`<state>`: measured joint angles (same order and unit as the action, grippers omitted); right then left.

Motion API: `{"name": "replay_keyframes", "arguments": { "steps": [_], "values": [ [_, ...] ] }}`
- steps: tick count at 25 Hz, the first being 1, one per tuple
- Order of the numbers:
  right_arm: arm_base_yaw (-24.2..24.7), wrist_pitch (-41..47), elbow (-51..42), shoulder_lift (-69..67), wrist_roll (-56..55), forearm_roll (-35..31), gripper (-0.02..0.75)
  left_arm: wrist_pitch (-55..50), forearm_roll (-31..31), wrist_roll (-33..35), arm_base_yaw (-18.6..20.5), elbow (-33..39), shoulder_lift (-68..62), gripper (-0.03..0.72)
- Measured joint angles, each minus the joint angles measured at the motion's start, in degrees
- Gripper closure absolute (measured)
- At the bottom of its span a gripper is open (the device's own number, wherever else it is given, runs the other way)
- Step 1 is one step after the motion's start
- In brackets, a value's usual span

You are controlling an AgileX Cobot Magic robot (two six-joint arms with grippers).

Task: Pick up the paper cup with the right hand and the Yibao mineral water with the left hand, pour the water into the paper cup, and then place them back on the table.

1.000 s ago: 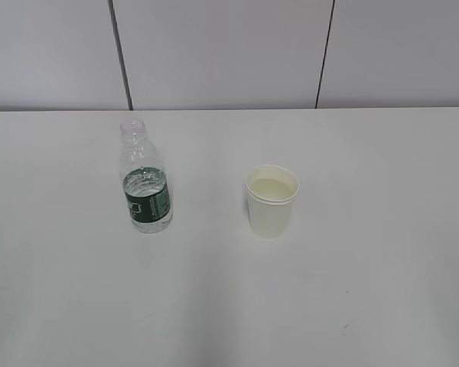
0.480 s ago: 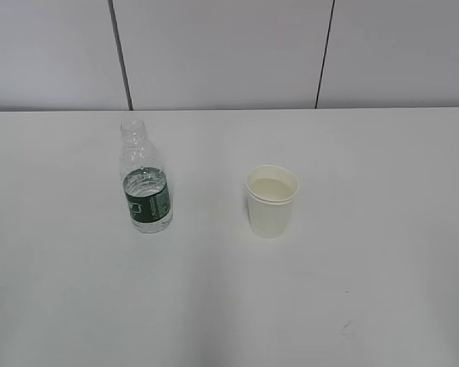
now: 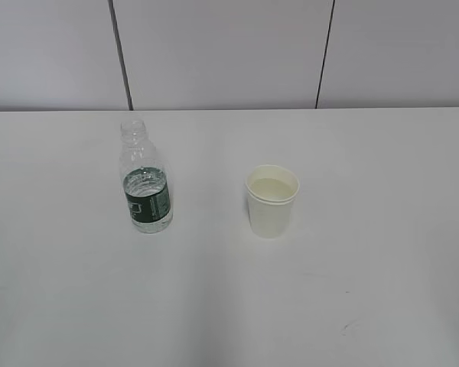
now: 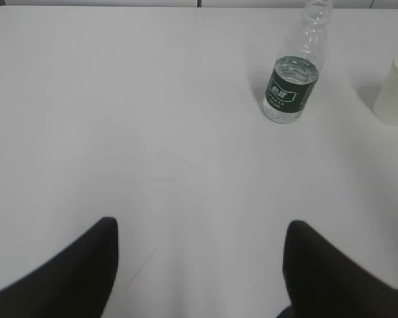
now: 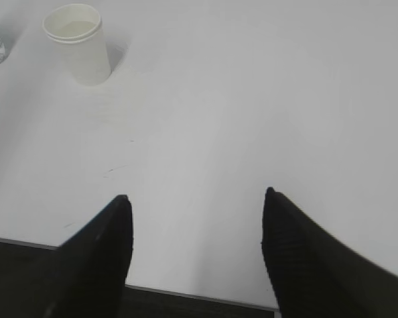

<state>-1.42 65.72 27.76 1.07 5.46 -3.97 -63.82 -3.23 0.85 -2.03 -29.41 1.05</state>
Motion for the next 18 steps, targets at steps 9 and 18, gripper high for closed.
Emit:
{"name": "replay_keyframes", "arguments": {
  "steps": [9, 18],
  "values": [
    [0.12, 0.00, 0.00, 0.00, 0.00, 0.00, 0.251, 0.00, 0.00, 0.00, 0.00, 0.00, 0.00, 0.209],
    [0.12, 0.00, 0.00, 0.00, 0.00, 0.00, 0.250, 0.00, -0.03, 0.00, 0.00, 0.00, 0.00, 0.216]
  ]
}}
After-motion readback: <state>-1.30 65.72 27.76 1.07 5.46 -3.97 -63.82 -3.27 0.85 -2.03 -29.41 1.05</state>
